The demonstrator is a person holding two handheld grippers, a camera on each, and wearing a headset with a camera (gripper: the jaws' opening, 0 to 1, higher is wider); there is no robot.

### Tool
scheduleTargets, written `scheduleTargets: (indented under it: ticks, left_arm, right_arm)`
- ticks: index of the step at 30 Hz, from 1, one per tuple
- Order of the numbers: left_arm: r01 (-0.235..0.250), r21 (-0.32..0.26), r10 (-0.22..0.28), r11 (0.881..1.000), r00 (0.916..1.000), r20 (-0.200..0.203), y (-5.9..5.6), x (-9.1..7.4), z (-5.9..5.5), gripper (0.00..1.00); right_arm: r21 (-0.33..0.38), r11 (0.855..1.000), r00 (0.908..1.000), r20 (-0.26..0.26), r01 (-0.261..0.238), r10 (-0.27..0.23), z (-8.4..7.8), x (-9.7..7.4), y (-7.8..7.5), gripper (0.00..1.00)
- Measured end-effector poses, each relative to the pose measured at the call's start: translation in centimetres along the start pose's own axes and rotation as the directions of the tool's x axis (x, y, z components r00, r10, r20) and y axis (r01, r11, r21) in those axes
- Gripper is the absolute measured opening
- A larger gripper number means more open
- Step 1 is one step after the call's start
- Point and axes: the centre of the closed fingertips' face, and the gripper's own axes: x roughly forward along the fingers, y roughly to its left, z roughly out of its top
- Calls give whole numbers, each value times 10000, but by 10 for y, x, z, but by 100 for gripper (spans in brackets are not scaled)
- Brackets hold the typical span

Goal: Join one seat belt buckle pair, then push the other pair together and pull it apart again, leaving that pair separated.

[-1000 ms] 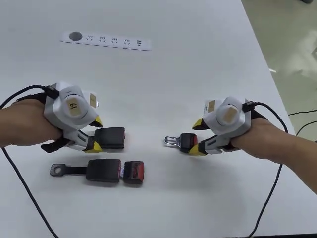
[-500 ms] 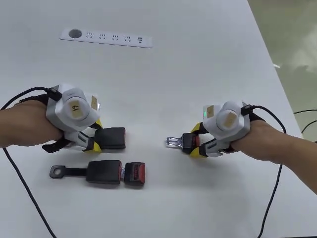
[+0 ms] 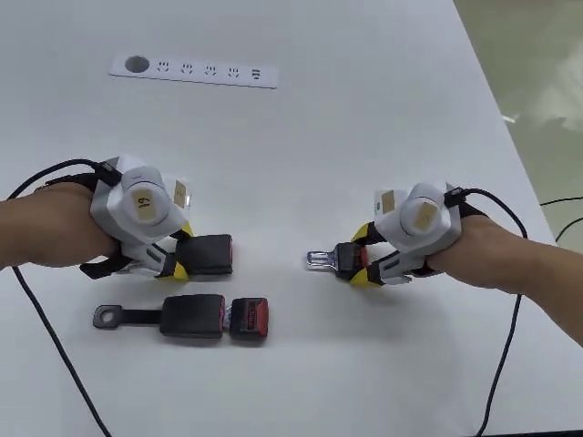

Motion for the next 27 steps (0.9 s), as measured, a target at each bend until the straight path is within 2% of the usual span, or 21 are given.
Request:
scheduleTargets:
  ticks: [3, 6, 9, 15, 21, 27]
  left_arm:
    - [82, 340, -76, 9994, 9998, -204, -3, 0, 2, 32]
    - [57, 347, -49, 9994, 9997, -243, -2, 0, 1, 32]
    - [9, 269, -4, 9996, 9999, -160, -3, -1, 1, 32]
    - [2, 179, 0, 9998, 9999, -119, -1, -2, 0, 32]
    - [-32, 107, 33, 9999, 10000, -88, 2, -2, -2, 32]
    - [49, 283, -40, 9996, 9995, -311, 1, -1, -2, 32]
  right_arm:
    - [16, 10000, 10000, 25, 3, -3, 2, -2, 1, 33]
    - [0, 10000, 10000, 85, 8, -8, 2, -1, -1, 33]
    - [-391, 9990, 9997, 60, 220, -218, 6, -1, 0, 33]
    - [80, 9999, 9991, 391, 152, -155, 13, 2, -4, 33]
    - [102, 9998, 9988, 444, 196, -201, 31, 13, -1, 33]
    - [-26, 9999, 9990, 432, 98, -96, 50, 21, 3, 32]
